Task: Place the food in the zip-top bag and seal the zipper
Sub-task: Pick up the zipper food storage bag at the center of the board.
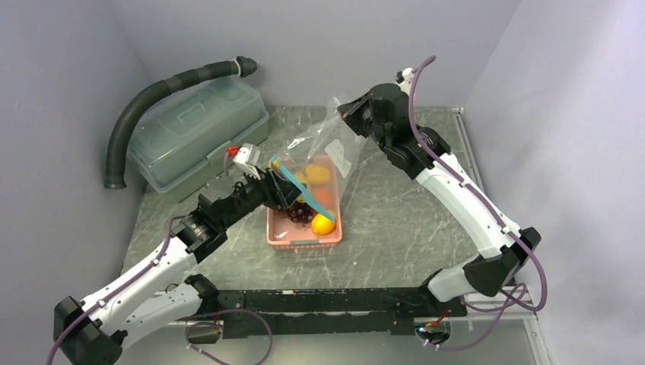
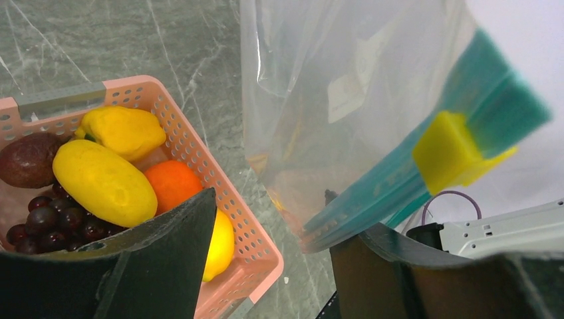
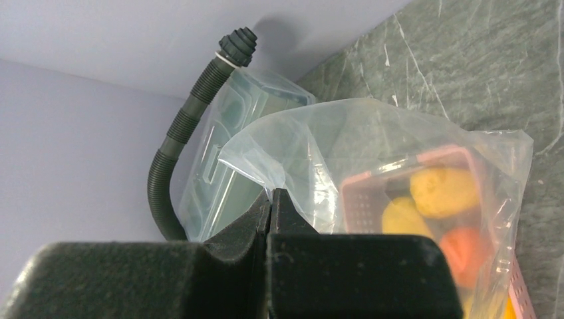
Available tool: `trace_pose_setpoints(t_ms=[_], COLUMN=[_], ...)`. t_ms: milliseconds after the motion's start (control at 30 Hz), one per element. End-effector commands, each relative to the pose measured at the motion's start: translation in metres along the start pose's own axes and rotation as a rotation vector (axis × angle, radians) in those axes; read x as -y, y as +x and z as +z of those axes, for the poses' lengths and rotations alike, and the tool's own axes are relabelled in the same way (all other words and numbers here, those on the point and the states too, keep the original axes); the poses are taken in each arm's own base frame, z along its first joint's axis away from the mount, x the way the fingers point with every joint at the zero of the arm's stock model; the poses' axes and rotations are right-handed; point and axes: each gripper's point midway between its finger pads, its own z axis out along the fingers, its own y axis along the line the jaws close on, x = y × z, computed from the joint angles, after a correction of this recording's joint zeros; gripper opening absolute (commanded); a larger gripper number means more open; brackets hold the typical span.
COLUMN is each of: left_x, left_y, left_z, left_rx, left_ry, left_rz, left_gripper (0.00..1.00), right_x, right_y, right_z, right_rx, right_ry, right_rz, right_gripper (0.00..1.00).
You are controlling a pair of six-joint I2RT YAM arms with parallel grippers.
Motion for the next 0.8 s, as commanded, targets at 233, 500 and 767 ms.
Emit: trace_pose_setpoints(t_ms=[233, 500, 767], left_x=[0.011, 0.011, 0.016], left_y=[-0.011, -0.014, -0.02], left_z=[-0.004, -0.006, -0.005], left_rx=[0.099, 0.137, 0.163], left_ry=[0.085, 0.101, 0.121], left_rz=[0.006, 0.021, 0.023], left_gripper=[0.61, 0.53, 0.46], right_x=[-0.017, -0.019, -0.018], right_y=[-0.011, -0.007, -0.002], right_z=[-0.001, 0.003, 0.007], right_rx=[0.05, 0.038, 0.024], right_ry=[-0.049, -0.049, -0.05], right_rz=[0.134, 0.17, 0.19], right_gripper=[0.0, 0.0, 0.0])
